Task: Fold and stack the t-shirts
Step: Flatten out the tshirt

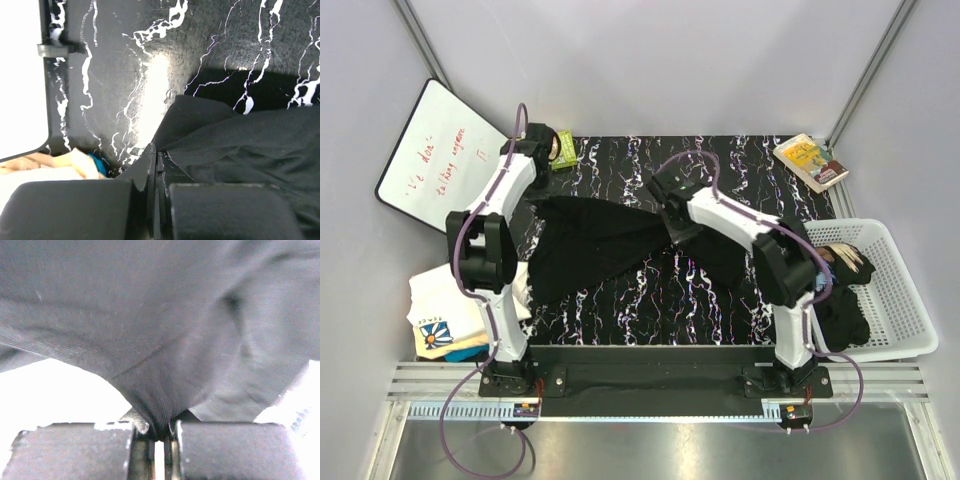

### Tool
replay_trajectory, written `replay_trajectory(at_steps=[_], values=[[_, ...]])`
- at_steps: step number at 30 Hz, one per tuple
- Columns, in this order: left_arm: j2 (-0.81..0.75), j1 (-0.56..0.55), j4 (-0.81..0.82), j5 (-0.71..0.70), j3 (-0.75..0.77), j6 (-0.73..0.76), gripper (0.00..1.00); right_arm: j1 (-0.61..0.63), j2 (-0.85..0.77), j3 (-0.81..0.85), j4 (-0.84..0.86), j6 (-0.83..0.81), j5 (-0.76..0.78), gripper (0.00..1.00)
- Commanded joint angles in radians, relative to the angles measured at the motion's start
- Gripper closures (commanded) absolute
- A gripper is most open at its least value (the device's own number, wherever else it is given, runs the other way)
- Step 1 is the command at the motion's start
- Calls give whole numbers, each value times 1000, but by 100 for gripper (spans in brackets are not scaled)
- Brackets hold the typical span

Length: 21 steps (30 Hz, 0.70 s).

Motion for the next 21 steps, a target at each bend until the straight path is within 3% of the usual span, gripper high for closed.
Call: replay_trajectory(at_steps=[1, 9, 14, 21], values=[[-141, 7, 21, -42, 3, -8, 100, 5, -258, 23, -11, -1, 185, 100], [-349, 8, 56, -102, -18, -43, 100, 5, -444, 144, -16, -77, 388, 100], [-547, 8, 119, -79, -152, -88, 100, 5, -579, 127, -20, -123, 365, 100], [-876, -4, 139, -2, -302, -102, 100, 6, -821, 124, -60, -135, 210, 100]])
